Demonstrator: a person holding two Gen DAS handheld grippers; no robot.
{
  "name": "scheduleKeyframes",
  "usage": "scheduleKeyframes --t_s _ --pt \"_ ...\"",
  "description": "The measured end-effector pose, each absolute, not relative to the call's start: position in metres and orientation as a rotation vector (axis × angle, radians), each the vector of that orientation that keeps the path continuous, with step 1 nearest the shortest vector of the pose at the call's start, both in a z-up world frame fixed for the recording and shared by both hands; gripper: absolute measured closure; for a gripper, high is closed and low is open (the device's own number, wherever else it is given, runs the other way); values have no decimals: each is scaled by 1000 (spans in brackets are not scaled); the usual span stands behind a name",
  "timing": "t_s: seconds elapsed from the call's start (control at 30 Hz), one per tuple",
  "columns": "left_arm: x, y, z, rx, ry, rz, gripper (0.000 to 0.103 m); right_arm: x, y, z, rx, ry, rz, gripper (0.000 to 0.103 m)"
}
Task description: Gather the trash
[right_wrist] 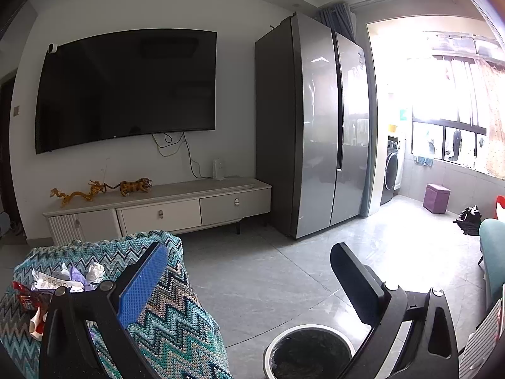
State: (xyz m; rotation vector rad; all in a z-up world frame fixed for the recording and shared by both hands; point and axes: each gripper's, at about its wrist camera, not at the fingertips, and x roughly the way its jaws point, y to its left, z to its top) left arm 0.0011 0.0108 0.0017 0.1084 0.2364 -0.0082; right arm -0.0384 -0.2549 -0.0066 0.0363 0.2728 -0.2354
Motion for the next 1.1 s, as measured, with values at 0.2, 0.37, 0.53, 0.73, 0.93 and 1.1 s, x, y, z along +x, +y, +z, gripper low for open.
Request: scheduleKeyframes --t_s 0.2,0.37,0.53,0.73,0.93,1.1 --pt "8 11 -2 103 251 -8 0 -36 -254 -4 35 278 -241 0" --pt "15 11 -3 102 267 -11 0 -33 -259 -10 39 281 -245 0" --pt "19 12 -3 99 271 -9 0 -29 -259 -8 40 280 -250 0" --pt "22 14 -1 98 276 -13 0 -29 -259 -4 37 275 -252 0" --pt "26 17 -1 88 285 -17 0 -25 -256 0 29 272 -255 0" --pt "30 18 -4 90 289 -18 0 -24 -255 -2 27 276 -258 0"
